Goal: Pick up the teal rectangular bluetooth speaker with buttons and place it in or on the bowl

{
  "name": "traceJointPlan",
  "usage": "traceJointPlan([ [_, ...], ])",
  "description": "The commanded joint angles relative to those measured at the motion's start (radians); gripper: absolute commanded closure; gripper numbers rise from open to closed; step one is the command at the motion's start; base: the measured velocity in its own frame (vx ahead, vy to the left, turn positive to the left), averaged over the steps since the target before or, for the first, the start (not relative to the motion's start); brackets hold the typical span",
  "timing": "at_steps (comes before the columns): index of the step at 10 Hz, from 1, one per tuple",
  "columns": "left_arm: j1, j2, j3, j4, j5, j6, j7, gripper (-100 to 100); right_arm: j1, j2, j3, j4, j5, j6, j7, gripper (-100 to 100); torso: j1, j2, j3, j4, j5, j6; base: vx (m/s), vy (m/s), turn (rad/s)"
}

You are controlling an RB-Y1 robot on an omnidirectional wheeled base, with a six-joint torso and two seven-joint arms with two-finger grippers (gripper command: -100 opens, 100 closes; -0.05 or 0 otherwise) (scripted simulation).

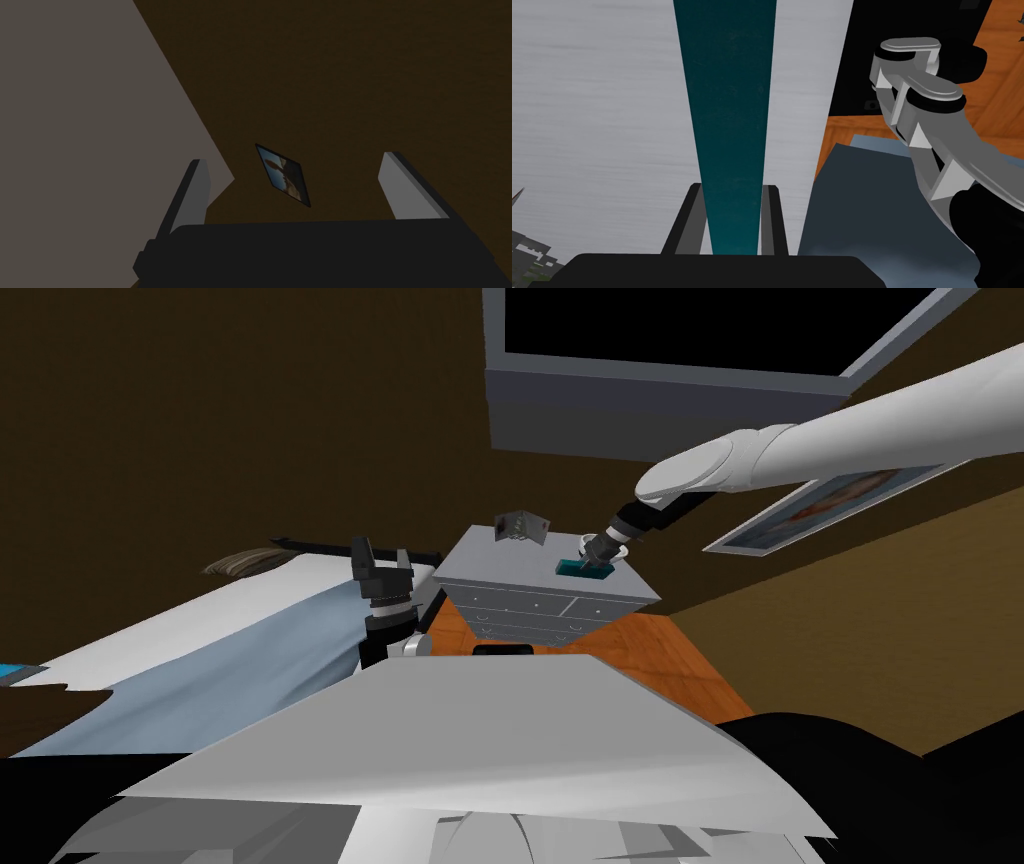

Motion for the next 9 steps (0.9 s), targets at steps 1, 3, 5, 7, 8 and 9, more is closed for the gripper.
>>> traceJointPlan([
  [1, 0.000, 0.000, 0.000, 0.000, 0.000, 0.000, 0.000, 0, -0.018, 0.004, 0.041, 0.032, -0.020, -0.026, -0.018, 100, 0.000, 0.000, 0.000, 0.000, 0.000, 0.000, -0.057, -0.087, 0.285],
  [3, 0.000, 0.000, 0.000, 0.000, 0.000, 0.000, 0.000, 0, -0.032, 0.006, 0.068, 0.049, -0.030, -0.040, -0.027, 100, -0.002, 0.002, 0.001, 0.001, -0.001, 0.003, -0.053, -0.059, 0.106],
  [5, 0.000, 0.000, 0.000, 0.000, 0.000, 0.000, 0.000, 0, -0.066, 0.010, 0.133, 0.088, -0.054, -0.073, -0.049, 100, -0.001, 0.003, 0.002, 0.001, 0.000, 0.002, -0.065, -0.072, 0.279],
  [7, 0.000, 0.000, 0.000, 0.000, 0.000, 0.000, 0.000, 0, -0.109, 0.016, 0.200, 0.134, -0.080, -0.112, -0.072, 100, -0.002, 0.004, 0.003, 0.002, 0.000, 0.002, -0.086, -0.101, 0.301],
  [8, 0.000, 0.000, 0.000, 0.000, 0.000, 0.000, 0.000, 0, -0.109, 0.016, 0.213, 0.134, -0.080, -0.112, -0.072, 100, -0.003, 0.005, 0.003, 0.002, 0.000, 0.003, -0.059, -0.086, 0.098],
  [9, 0.000, 0.000, 0.000, 0.000, 0.000, 0.000, 0.000, 0, -0.134, 0.019, 0.249, 0.160, -0.093, -0.133, -0.083, 100, -0.003, 0.004, 0.003, 0.002, -0.001, 0.005, -0.057, -0.070, 0.226],
])
